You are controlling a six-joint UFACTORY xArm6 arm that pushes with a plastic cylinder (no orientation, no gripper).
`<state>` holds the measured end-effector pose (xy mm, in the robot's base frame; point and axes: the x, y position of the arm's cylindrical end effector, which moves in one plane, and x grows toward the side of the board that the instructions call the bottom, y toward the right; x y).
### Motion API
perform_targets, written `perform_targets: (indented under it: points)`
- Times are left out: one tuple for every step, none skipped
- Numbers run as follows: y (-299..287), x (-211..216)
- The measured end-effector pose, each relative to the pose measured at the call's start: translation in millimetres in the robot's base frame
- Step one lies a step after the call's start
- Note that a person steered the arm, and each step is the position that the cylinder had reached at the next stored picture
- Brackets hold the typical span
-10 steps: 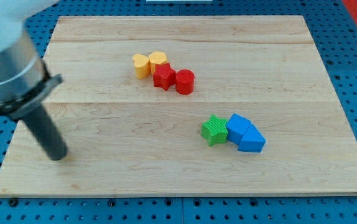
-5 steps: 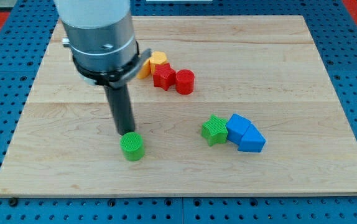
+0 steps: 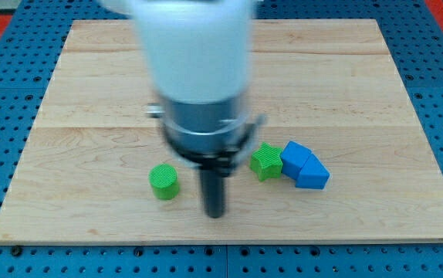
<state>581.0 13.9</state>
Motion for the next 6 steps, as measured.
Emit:
perform_targets:
  points:
    - [68,0]
    - [13,7]
    - [-112,7]
    - [-201,4]
    - [-188,-12]
    - [-117,-18]
